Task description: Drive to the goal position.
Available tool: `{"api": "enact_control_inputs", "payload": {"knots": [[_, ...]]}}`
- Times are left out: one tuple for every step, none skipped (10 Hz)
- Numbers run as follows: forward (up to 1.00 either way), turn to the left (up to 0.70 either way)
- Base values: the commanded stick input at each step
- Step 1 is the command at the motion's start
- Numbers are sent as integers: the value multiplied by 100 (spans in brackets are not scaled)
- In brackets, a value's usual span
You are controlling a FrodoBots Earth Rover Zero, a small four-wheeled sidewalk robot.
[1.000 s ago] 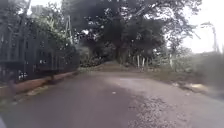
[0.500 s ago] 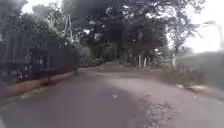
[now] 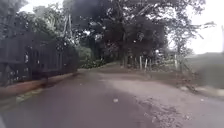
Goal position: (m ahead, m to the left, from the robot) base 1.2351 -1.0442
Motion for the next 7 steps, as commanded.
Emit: {"api": "enact_control_inputs", "payload": {"knots": [[50, 0], [50, 0], [50, 0], [50, 0], [50, 0], [50, 0], [50, 0]]}}
